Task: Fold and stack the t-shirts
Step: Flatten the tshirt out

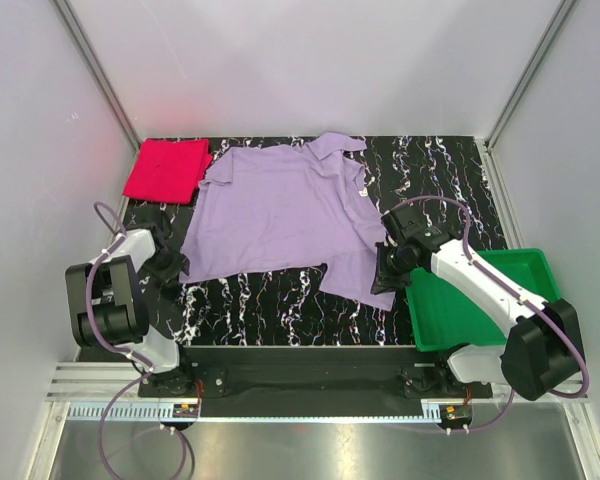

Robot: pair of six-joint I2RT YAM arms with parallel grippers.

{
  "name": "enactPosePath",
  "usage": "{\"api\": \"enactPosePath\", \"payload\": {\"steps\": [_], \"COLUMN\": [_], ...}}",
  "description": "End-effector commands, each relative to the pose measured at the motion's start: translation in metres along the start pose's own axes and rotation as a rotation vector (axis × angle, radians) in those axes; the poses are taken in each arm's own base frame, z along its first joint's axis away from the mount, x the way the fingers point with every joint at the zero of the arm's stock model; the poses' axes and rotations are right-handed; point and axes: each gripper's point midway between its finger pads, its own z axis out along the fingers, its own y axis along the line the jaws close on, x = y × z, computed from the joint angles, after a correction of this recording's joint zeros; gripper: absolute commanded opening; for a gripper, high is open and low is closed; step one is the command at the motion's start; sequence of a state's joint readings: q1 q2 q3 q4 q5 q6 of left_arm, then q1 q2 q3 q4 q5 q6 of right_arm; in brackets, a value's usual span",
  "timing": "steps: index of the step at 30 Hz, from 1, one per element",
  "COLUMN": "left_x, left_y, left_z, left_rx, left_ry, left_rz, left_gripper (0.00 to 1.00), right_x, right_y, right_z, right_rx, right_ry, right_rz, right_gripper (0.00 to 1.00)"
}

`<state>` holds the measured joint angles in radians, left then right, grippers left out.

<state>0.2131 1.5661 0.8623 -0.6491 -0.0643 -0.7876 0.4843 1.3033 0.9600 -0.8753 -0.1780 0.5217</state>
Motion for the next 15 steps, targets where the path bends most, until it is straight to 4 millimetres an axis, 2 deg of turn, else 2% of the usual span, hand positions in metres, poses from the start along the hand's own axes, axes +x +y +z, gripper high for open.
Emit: {"api": "enactPosePath", "payload": {"steps": [1,3,7,8,9,10,11,15], "left_x": [0.016,0.013,0.006,0.004,0.003,0.001,-0.002,-0.008], "left_y": [-0.001,-0.003,-0.009,-0.012,-0.012,-0.012,-0.008,0.009], "left_z": [0.019,0.019,0.02,0.019,0.018,0.016,0.014,0.006], "left_rx": [0.016,0.017,0.032,0.043,0.044,0.041,0.021,-0.026], "left_ry": [0.041,0.033,0.021,0.017,0.015,0.008,-0.005,-0.052], "left_rz": [-0.027,-0.021,0.001,0.012,0.016,0.018,0.024,0.034], "left_gripper": [0.4,0.27,0.13,0.04,0.0,0.0,0.0,0.0], "right_x": [-0.002,0.001,0.008,0.01,0.012,0.014,0.015,0.015], "right_y": [0.004,0.0,-0.008,-0.011,-0.013,-0.015,-0.019,-0.025], "right_z": [-0.002,0.001,0.006,0.008,0.009,0.01,0.011,0.019], "right_rx": [-0.019,0.0,0.03,0.041,0.048,0.06,0.077,0.116], "right_ry": [-0.021,-0.01,0.017,0.027,0.036,0.042,0.046,0.06], "right_rz": [-0.004,0.0,0.002,0.003,0.003,0.005,0.005,0.019], "right_gripper": [0.15,0.15,0.17,0.19,0.21,0.24,0.32,0.36]}}
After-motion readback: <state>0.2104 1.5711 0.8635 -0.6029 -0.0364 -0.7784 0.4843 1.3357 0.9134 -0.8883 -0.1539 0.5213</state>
